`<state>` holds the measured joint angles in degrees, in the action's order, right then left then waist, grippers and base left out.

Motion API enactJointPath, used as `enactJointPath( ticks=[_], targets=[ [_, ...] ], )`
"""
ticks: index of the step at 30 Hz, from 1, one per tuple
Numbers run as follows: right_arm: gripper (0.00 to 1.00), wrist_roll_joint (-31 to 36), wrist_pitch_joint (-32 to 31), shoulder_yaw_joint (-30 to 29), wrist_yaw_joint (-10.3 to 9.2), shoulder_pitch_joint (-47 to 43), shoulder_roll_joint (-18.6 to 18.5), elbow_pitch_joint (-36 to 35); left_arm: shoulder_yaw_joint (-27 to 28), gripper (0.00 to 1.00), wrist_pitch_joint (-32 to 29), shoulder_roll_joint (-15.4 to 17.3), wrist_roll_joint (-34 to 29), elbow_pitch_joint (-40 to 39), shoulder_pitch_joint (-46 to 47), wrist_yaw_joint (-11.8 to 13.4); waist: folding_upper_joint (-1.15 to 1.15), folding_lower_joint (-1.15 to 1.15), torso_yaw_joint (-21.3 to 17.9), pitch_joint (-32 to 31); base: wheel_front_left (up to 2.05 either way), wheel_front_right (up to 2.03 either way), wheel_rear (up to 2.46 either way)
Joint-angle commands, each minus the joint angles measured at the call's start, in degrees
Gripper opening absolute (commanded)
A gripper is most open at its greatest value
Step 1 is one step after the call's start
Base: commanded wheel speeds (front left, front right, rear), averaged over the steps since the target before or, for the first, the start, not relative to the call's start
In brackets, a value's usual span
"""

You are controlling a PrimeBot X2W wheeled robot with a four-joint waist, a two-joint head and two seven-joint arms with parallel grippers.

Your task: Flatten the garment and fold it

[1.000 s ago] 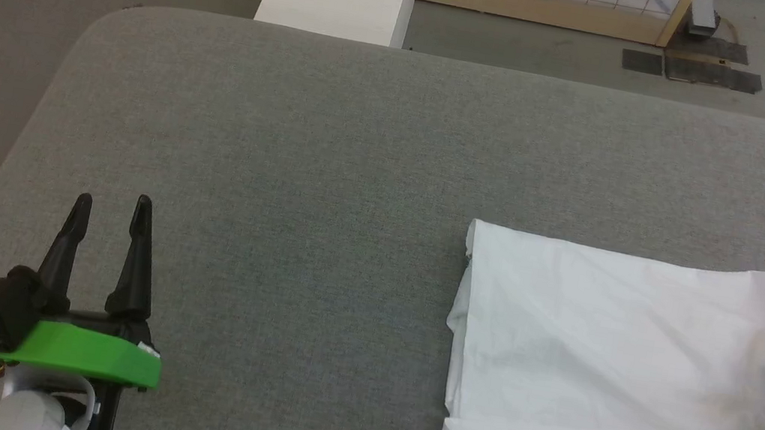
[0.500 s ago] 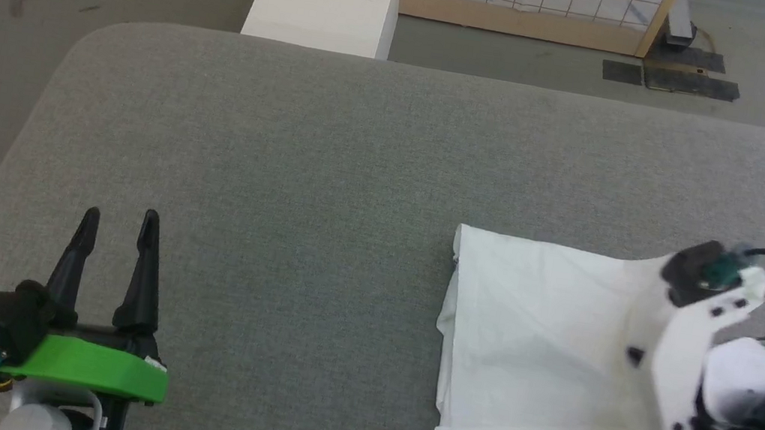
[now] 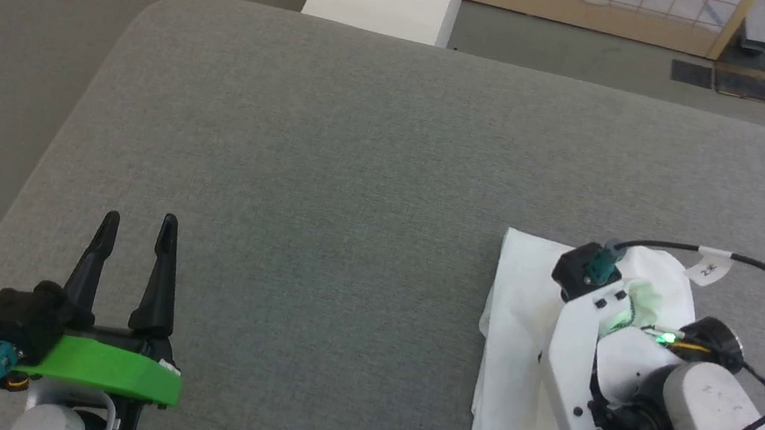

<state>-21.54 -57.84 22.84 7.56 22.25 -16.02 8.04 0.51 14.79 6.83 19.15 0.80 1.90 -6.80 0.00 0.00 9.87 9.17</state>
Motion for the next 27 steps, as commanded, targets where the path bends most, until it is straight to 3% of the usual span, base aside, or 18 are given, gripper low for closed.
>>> enactJointPath(
  ticks=[1, 3, 4, 6, 17, 22, 27],
  targets=[
    [0.00, 0.44, 1.20, 0.35, -0.08, 0.60, 0.61, 1.86, -0.11, 1.00, 0.20, -0.49, 0.00, 0.20, 0.97, -0.34, 0.00, 0.00, 1.28, 0.91, 0.00, 0.00, 0.00],
    [0.00, 1.14, 3.07, 0.59, -0.08, 0.86, 0.87, 4.15, -0.24, 1.00, 0.20, -0.68, -0.02, 0.31, 1.04, -0.40, 0.00, 0.00, 1.65, 1.06, 0.00, 0.00, 0.00],
    [0.11, 1.34, 3.78, 0.56, -0.08, 0.93, 1.05, 5.08, -0.22, 1.00, 0.20, -0.79, -0.02, 0.36, 1.03, -0.41, 0.00, 0.00, 1.75, 1.07, 0.00, 0.00, 0.00],
    [1.00, 1.52, 5.52, 1.17, -0.08, 1.32, 1.28, 6.22, -0.06, 1.00, 0.20, -0.98, 0.00, 0.42, 0.99, -0.44, 0.00, 0.00, 1.88, 1.01, 0.00, 0.00, 0.00],
    [1.00, -1.66, 13.35, 5.11, -0.08, 5.34, 1.89, -0.18, 1.20, 1.00, 0.20, -0.44, -0.67, 0.33, -0.28, -0.56, 0.00, 0.00, -1.25, -2.02, 0.00, 0.00, 0.00],
    [1.00, 0.94, 15.74, -0.15, -0.08, 4.51, 1.47, -3.90, 1.95, 1.00, 0.20, -0.23, -1.18, -0.19, -1.09, -0.51, 0.00, 0.00, -4.13, -3.68, 0.00, 0.00, 0.00],
    [1.00, 9.27, 14.92, -9.69, -0.08, -0.90, 1.76, -6.34, 2.09, 1.00, 0.21, -0.40, -1.56, -0.78, -1.29, -0.49, 0.00, 0.00, -6.25, -3.78, 0.00, 0.00, 0.00]
  ],
)
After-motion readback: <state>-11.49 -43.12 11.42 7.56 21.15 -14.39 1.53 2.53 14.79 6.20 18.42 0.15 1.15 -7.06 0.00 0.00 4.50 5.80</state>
